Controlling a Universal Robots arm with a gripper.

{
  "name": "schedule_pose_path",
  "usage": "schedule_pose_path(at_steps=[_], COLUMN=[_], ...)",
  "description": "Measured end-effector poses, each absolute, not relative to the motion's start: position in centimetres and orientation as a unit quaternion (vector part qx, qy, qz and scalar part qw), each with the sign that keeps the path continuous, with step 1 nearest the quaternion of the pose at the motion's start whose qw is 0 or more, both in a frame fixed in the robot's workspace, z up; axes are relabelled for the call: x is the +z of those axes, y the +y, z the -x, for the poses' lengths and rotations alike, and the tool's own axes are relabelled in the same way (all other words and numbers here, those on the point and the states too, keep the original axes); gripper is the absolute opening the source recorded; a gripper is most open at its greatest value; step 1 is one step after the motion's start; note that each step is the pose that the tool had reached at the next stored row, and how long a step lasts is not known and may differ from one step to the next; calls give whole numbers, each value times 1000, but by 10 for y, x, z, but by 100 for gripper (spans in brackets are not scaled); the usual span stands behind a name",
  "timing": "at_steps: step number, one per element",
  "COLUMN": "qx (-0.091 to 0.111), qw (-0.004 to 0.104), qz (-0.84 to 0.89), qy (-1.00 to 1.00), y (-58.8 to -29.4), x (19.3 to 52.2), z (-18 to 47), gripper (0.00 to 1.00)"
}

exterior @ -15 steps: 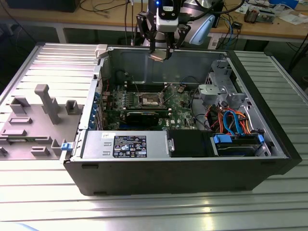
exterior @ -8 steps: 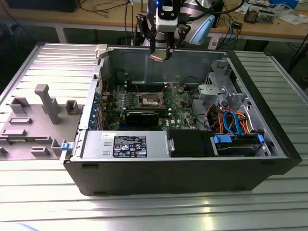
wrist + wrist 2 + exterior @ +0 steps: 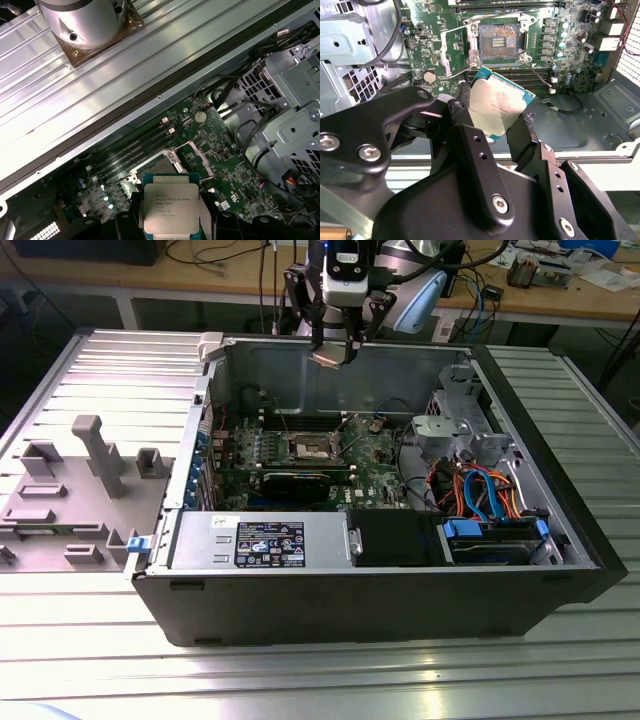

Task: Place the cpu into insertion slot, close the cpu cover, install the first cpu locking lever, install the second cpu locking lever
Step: 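Place the cpu into insertion slot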

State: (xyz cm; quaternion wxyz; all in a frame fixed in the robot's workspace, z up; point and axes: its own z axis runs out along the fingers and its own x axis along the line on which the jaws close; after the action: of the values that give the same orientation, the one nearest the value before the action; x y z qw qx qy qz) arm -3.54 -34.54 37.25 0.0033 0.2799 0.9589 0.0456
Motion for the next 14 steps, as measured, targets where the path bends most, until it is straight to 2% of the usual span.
schedule_pose_path(at_steps=[14], qx=[46], qw=[4], qz=[-295], qy=[954], y=[-345], x=[372], z=[35], gripper=[53])
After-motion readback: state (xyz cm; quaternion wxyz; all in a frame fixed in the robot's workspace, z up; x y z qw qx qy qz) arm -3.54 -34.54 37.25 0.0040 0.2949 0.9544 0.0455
